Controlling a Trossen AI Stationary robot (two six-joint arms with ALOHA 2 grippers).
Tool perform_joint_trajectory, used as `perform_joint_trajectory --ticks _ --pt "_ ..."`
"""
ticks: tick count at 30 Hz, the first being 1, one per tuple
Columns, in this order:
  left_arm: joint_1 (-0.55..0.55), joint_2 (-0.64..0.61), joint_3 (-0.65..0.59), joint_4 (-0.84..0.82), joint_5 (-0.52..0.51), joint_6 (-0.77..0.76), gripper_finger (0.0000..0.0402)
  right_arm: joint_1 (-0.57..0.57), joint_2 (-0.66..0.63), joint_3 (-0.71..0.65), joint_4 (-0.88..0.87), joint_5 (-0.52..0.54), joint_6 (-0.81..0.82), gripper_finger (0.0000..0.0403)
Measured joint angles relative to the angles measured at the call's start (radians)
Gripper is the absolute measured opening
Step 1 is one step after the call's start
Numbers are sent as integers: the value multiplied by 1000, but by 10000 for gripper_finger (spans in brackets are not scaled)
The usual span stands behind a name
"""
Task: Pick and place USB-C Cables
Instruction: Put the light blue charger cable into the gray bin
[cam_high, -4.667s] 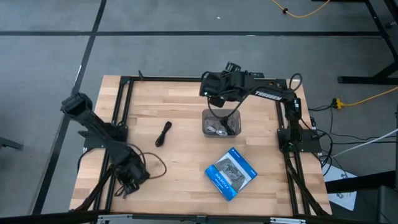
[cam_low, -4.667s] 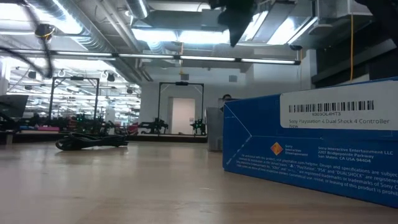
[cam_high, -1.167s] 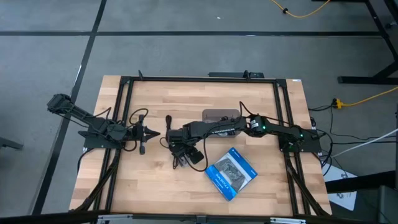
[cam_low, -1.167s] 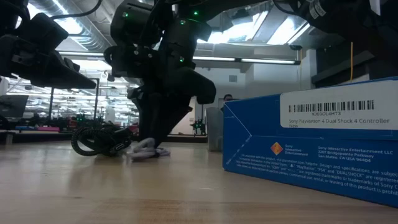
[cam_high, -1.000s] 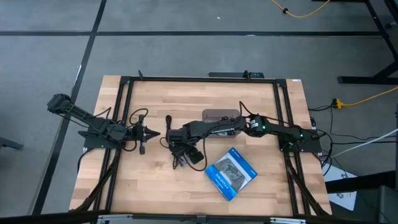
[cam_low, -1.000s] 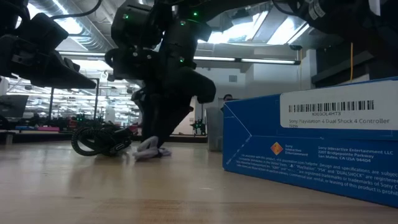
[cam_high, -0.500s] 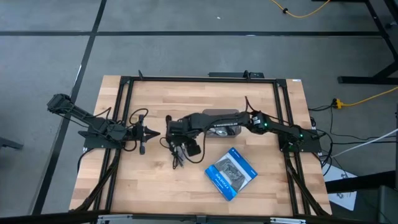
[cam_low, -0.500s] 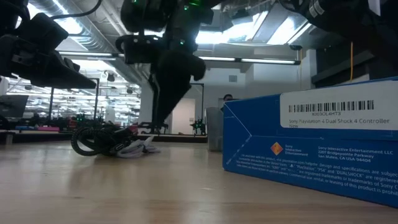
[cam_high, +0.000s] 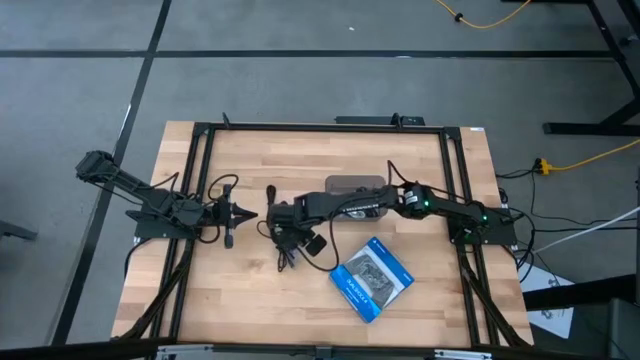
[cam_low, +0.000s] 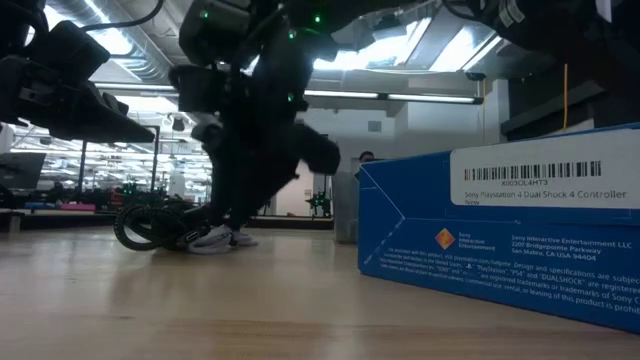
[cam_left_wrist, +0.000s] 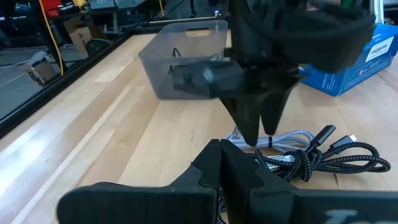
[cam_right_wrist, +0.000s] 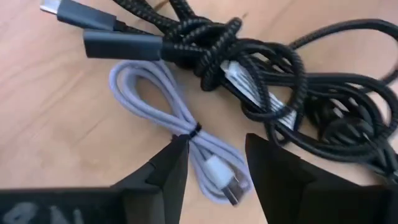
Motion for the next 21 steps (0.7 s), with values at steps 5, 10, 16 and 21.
perform_joint_trajectory --ticks 5,10,16,21 --pt "0 0 0 0 0 0 0 -2 -3 -76 53 -11 -22 165" --pt "0 0 0 0 0 0 0 -3 -13 -145 100 -1 25 165" --pt "0 0 0 0 0 0 0 -5 -13 -163 73 25 364 106" --pt "0 0 0 0 0 0 0 3 -20 -159 44 72 487 33"
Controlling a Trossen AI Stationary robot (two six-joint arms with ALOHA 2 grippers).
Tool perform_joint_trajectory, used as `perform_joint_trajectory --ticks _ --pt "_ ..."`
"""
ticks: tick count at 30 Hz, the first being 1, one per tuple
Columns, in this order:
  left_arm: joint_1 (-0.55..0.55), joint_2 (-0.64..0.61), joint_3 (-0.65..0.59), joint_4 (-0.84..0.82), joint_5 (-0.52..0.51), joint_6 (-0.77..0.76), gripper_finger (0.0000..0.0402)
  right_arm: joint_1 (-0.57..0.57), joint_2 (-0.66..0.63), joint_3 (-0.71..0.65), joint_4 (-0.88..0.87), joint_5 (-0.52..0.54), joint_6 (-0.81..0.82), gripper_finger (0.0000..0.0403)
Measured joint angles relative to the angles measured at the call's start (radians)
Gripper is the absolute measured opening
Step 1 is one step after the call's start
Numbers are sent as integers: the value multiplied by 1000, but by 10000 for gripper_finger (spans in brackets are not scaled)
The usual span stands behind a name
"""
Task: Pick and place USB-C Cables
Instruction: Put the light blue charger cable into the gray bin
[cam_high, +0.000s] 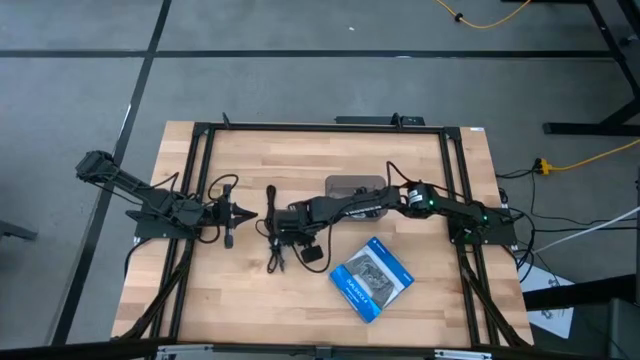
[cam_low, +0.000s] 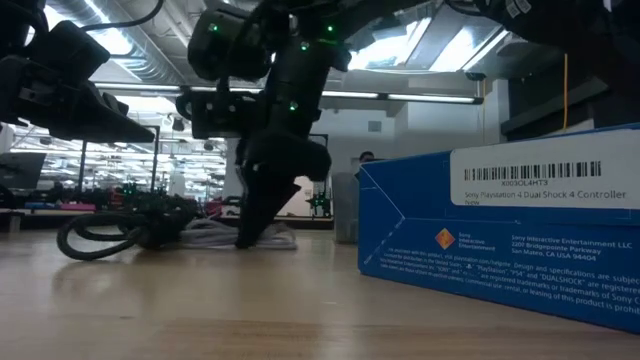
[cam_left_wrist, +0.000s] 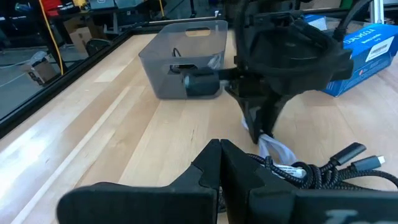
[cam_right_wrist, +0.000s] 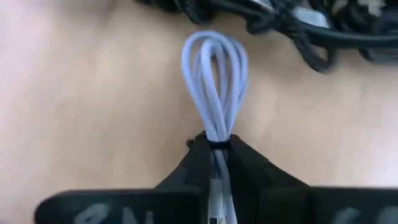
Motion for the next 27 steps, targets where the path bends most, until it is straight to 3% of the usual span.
perform_joint_trajectory --ticks 9,22,27 --pt "0 0 0 0 1 1 0 5 -19 279 -375 390 102 33" --pt "0 1 0 0 5 26 0 -56 -335 29 -507 408 351 33" --pt "0 1 0 0 5 26 0 -66 -447 -165 -484 414 434 33"
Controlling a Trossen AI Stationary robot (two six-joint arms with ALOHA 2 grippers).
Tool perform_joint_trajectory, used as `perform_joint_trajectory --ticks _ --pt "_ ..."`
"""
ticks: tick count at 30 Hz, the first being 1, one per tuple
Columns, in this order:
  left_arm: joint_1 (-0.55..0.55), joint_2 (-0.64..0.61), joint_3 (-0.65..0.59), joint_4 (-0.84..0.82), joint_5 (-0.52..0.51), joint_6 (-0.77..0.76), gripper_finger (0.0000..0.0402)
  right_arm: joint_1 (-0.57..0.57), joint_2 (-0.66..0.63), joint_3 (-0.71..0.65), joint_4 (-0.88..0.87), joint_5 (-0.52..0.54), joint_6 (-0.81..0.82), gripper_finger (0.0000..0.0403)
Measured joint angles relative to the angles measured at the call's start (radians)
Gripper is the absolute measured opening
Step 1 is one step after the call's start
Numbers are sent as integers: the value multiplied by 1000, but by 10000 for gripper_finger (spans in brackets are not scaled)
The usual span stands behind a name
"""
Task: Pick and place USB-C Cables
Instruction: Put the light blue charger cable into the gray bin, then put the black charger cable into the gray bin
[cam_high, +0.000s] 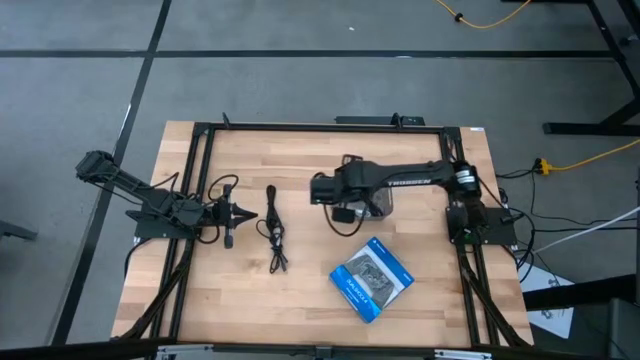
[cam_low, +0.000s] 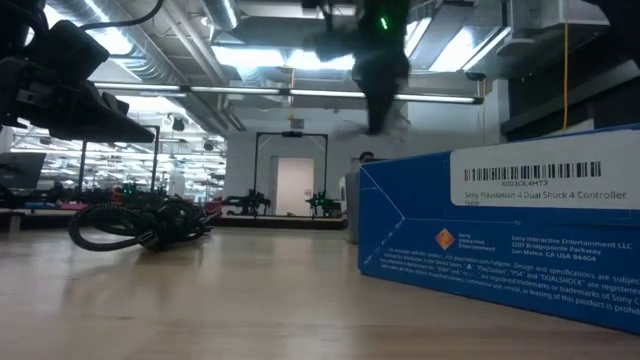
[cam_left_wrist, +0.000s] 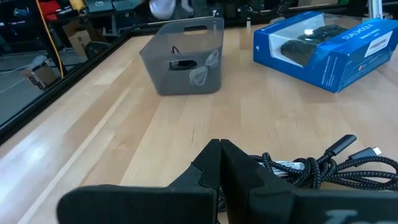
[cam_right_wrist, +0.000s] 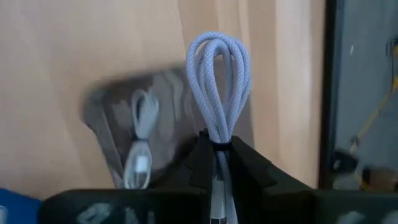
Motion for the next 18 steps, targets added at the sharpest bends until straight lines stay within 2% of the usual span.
perform_joint_trajectory --ticks 4,8,13,18 --pt "0 0 0 0 0 -2 0 -10 -77 -198 90 32 39 34" --pt "0 0 0 0 0 -8 0 -17 -89 -317 172 -27 40 76" --pt "0 0 0 0 0 -8 0 -22 -93 -330 184 -4 36 132" --pt "0 0 0 0 -1 -9 0 -22 -93 -249 170 13 3 142"
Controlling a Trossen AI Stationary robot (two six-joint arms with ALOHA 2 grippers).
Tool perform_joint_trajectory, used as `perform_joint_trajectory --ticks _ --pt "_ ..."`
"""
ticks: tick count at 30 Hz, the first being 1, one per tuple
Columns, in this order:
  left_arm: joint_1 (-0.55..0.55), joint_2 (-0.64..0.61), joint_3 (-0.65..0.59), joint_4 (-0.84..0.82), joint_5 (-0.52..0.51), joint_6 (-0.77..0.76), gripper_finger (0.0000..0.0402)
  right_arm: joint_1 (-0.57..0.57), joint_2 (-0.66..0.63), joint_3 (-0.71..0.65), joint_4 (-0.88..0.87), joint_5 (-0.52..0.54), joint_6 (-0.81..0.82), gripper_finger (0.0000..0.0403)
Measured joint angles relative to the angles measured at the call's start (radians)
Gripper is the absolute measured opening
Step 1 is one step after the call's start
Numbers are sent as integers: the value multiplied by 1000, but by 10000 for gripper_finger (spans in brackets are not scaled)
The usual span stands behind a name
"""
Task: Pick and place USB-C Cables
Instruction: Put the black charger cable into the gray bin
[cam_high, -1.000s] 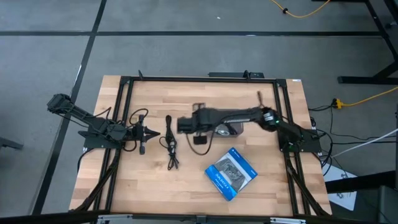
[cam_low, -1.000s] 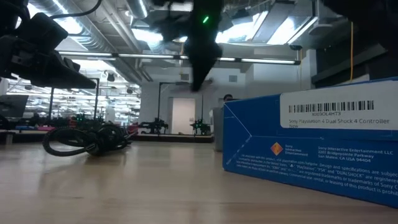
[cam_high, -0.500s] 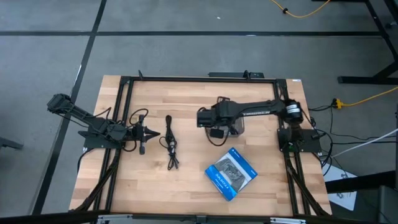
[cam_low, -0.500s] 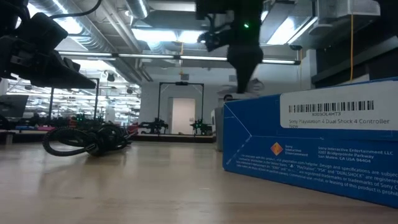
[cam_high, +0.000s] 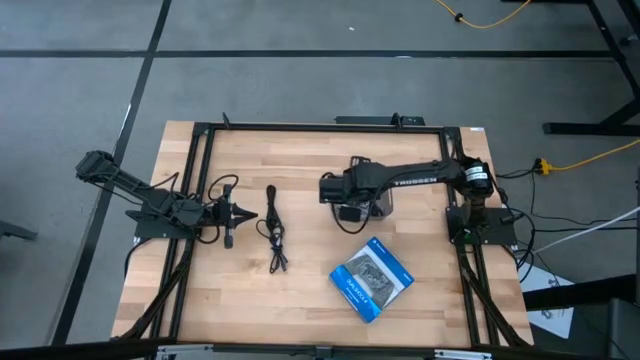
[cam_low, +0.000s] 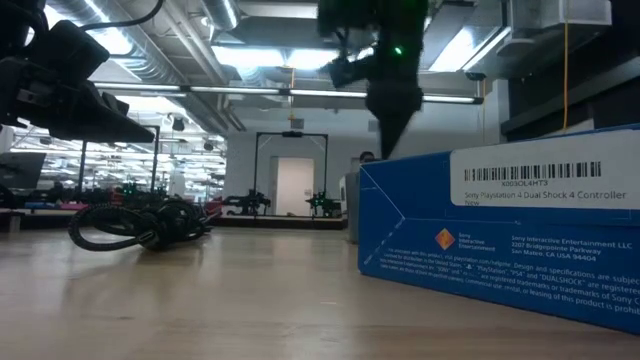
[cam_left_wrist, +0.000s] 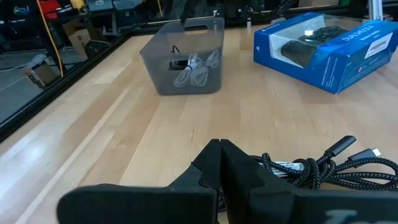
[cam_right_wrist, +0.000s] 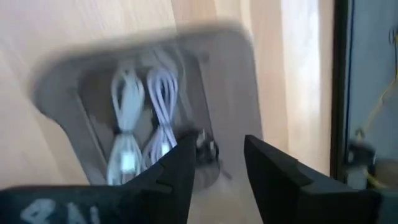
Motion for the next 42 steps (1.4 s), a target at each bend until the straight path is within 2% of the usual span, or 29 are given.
perform_joint_trajectory --ticks 4,8,12,15,20,27,34,39,42 --pt "0 0 1 -1 -1 -4 0 3 0 59 194 -8 -143 143" --pt "-1 0 13 -26 2 -73 0 4 0 53 540 -116 -290 144" --pt "-16 0 21 -63 124 -128 0 -18 5 15 824 -189 -320 144" --pt "-47 -1 14 -48 222 -170 0 -46 19 14 929 -193 -276 144" --pt "-127 -1 0 28 371 -185 0 -83 58 14 967 -323 -275 144" --pt "-221 -1 0 44 367 -183 0 -95 171 21 1000 -423 -267 145" --pt "-251 -1 0 43 300 -183 0 -77 383 259 950 -473 -221 145" --pt "-252 -1 0 31 295 -183 0 -75 520 483 809 -476 -183 145" --pt "-252 -1 0 28 294 -183 0 -77 580 554 702 -481 -133 145"
